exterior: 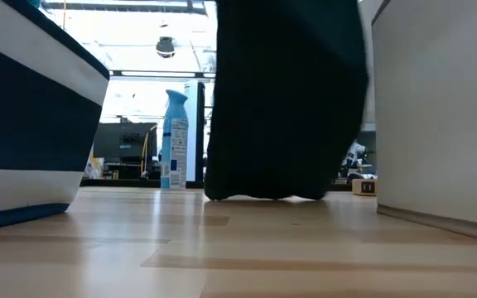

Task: Sort clothes
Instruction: Put the dark blue jeans into the laundry organizer

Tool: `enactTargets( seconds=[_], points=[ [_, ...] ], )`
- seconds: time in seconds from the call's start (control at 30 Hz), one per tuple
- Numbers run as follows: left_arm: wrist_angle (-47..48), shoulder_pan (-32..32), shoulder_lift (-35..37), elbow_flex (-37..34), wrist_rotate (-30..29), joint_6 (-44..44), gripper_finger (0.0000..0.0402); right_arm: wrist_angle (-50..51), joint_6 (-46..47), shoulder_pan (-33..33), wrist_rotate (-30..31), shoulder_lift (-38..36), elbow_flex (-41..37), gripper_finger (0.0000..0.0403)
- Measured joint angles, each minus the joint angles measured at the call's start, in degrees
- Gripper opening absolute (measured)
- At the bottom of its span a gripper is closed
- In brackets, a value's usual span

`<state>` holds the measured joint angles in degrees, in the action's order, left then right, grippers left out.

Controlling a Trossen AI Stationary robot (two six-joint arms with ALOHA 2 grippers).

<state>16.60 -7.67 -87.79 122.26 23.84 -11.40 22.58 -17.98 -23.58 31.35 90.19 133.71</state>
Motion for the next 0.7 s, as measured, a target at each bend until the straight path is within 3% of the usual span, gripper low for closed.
enactTargets(
  seconds=[0.23,0.43,0.7],
  points=[
    [-5.74,5.79,-5.44,0.0,1.61,-2.14,0.0,-11.45,-6.9,-2.39,-0.04,-0.02,0.0,0.0],
    [-17.77,9.62,-13.24,0.0,1.4,-8.66,0.0,-11.94,-6.25,-2.66,-0.02,-0.18,0.0,0.0],
    [-23.96,13.68,-25.43,0.02,-0.93,-13.15,0.0,-10.43,-3.04,-2.66,0.12,-0.2,0.0,0.0]
  ],
)
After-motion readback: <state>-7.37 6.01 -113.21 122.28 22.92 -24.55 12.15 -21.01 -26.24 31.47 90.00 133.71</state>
